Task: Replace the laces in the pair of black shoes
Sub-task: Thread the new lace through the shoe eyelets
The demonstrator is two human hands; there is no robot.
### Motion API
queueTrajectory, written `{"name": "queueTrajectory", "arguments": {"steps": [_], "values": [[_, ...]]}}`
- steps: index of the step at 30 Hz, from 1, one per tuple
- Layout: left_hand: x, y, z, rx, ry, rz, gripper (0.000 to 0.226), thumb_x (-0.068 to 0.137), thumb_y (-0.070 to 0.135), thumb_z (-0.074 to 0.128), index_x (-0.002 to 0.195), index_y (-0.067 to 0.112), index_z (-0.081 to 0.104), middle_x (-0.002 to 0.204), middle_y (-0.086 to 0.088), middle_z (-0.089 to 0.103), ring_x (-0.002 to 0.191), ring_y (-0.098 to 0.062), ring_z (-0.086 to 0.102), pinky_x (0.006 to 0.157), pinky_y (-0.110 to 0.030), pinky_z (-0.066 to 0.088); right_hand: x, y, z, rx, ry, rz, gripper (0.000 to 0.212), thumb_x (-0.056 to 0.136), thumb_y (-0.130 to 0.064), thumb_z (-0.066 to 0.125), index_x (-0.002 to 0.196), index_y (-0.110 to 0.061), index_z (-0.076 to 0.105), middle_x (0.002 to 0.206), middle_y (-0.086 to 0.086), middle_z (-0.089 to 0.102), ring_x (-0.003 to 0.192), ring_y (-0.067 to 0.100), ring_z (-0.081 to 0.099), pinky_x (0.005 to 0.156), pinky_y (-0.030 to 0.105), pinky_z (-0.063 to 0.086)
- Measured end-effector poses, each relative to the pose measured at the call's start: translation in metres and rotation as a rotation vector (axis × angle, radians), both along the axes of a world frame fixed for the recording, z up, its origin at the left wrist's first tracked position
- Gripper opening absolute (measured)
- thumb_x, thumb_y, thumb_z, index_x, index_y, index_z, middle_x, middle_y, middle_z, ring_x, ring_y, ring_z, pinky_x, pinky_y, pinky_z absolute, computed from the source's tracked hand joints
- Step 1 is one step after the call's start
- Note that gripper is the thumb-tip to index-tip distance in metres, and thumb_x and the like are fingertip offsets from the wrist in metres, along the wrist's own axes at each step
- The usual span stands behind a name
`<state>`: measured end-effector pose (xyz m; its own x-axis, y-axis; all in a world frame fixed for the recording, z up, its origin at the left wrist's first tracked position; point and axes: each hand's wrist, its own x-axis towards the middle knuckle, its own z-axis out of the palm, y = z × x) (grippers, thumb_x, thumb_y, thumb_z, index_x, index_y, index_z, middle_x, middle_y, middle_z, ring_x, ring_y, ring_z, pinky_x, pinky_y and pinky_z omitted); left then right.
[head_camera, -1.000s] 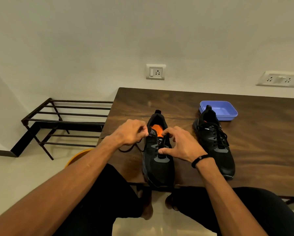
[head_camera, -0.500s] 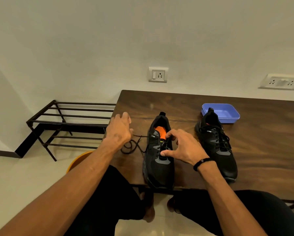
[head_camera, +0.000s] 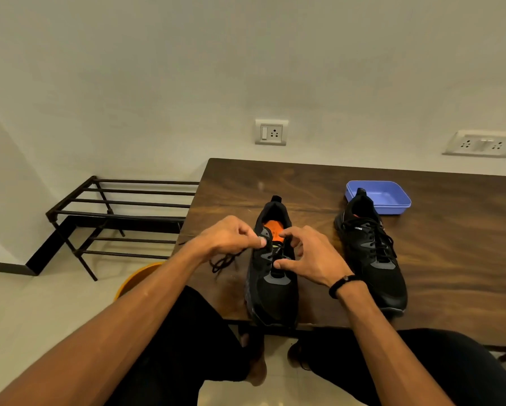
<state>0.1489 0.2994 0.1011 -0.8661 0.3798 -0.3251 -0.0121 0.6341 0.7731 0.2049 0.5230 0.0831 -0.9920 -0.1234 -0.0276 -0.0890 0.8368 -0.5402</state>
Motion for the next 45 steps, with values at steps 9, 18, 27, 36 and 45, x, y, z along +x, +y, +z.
{"name": "queueTrajectory", "arguments": {"steps": [9, 18, 27, 36, 45], "values": [[0.005, -0.006, 0.024, 0.652, -0.597, -0.326, 0.040, 0.109, 0.014, 0.046, 0.146, -0.002, 0.051, 0.141, -0.026, 0.059, 0.122, -0.032, 0.066, 0.103, -0.036, 0.055, 0.006, -0.014, 0.021, -0.902, -0.212, -0.151, 0.034, 0.097, -0.043, 0.067, 0.105, -0.011, 0.076, 0.092, 0.008, 0.077, 0.081, 0.018, 0.072, 0.072, 0.032, 0.060], [0.009, 0.010, 0.018, 0.406, -0.048, 0.011, 0.034, 0.093, 0.026, 0.076, 0.125, 0.018, 0.068, 0.108, -0.007, 0.073, 0.081, -0.014, 0.069, 0.080, -0.031, 0.058, 0.008, 0.000, 0.026, -1.150, -0.264, -0.228, 0.022, 0.091, -0.001, 0.073, 0.112, 0.007, 0.069, 0.094, 0.020, 0.075, 0.064, 0.012, 0.061, 0.052, 0.018, 0.047], [0.002, 0.010, 0.014, 0.331, -0.058, -0.010, 0.033, 0.093, 0.047, 0.071, 0.096, 0.015, 0.081, 0.080, 0.003, 0.065, 0.066, -0.009, 0.056, 0.064, -0.020, 0.049, 0.008, 0.026, 0.039, -1.059, -0.150, -0.266, 0.020, 0.092, -0.011, 0.074, 0.108, 0.001, 0.073, 0.092, 0.016, 0.076, 0.058, 0.008, 0.048, 0.046, 0.016, 0.035], [-0.004, 0.001, 0.001, -0.121, 0.271, 0.229, 0.062, 0.098, 0.064, 0.050, 0.085, 0.007, 0.070, 0.080, 0.001, 0.072, 0.071, -0.015, 0.065, 0.066, -0.028, 0.049, 0.009, 0.062, 0.052, -1.148, 0.062, -0.478, 0.018, 0.093, -0.010, 0.073, 0.109, -0.002, 0.074, 0.089, 0.009, 0.075, 0.062, 0.008, 0.049, 0.048, 0.016, 0.038], [0.011, 0.032, 0.015, 0.234, 0.209, -0.171, 0.033, 0.090, 0.038, 0.077, 0.121, 0.028, 0.073, 0.097, 0.011, 0.078, 0.089, -0.005, 0.073, 0.066, -0.023, 0.058, 0.013, 0.019, 0.042, -0.738, -0.048, -0.117, 0.010, 0.094, -0.008, 0.073, 0.103, -0.011, 0.078, 0.081, 0.005, 0.078, 0.064, 0.008, 0.059, 0.053, 0.014, 0.044]]}}
